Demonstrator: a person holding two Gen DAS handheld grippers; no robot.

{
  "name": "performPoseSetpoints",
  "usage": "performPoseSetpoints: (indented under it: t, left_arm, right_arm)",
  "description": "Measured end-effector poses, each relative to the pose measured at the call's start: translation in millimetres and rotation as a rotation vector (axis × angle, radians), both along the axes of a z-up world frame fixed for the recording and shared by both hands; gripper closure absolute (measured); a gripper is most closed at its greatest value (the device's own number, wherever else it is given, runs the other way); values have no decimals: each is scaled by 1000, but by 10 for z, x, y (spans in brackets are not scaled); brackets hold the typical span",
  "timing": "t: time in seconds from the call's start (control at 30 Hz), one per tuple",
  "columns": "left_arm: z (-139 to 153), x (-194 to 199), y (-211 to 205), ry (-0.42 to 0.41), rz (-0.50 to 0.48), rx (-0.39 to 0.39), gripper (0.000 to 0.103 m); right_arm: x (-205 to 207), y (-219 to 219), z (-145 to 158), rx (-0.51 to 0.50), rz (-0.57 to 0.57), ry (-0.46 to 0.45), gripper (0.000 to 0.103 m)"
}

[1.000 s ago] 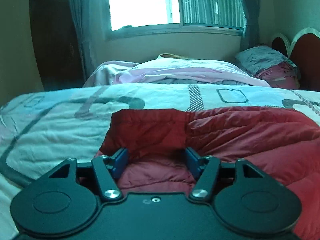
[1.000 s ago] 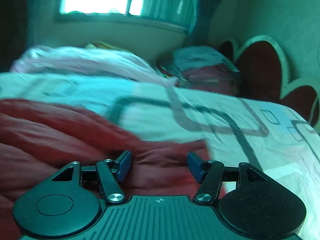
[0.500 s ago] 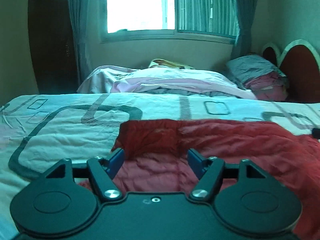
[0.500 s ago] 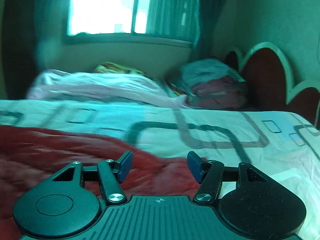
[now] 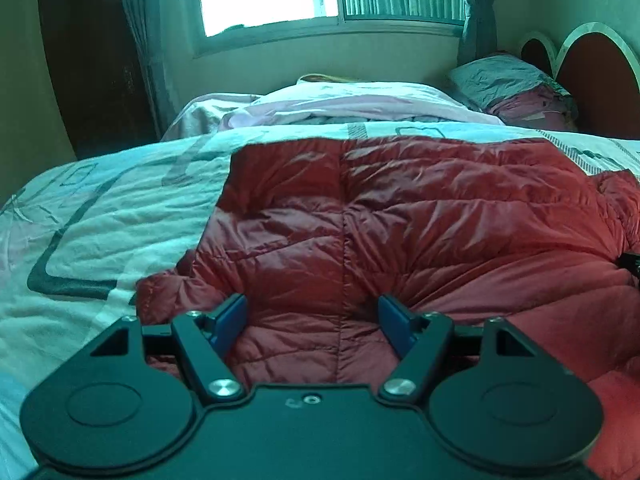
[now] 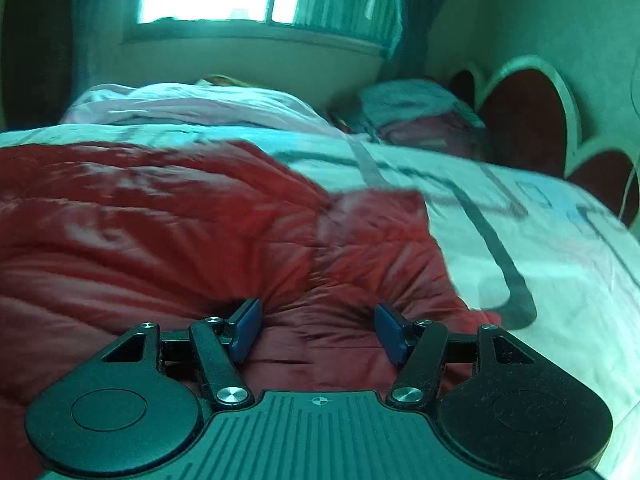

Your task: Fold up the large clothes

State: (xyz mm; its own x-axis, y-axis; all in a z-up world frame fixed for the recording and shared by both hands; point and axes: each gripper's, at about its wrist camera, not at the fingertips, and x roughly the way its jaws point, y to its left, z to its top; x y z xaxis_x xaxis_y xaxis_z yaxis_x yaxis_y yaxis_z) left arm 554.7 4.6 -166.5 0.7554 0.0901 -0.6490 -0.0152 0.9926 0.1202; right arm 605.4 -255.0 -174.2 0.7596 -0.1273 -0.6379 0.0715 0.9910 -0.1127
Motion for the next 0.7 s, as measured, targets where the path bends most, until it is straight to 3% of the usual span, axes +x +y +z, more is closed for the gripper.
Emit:
performPoseSetpoints:
  t: [0.13, 0.2, 0.27, 0.4, 0.6, 0.7]
  left_arm:
    - [-5, -4, 14, 15, 2, 10, 30]
    - [72, -4, 21, 30, 14, 11, 31]
    - [147, -32, 27, 27, 9, 16, 34]
    - [302, -205, 37, -7, 2, 17, 34]
    - [424, -597, 59, -37, -33, 0, 33]
    - [330, -782, 113, -7, -35, 5, 33]
  right_arm:
    - [77, 17, 4, -26, 10, 36, 42]
    - [67, -60, 121, 30, 0, 52, 42]
    - [-64, -127, 275, 77, -8, 8, 42]
    - [-348, -55, 461, 56, 56, -44, 42]
    - [-806, 126, 518, 56, 124, -62, 42]
    - [-1008, 185, 469, 49, 143, -52, 42]
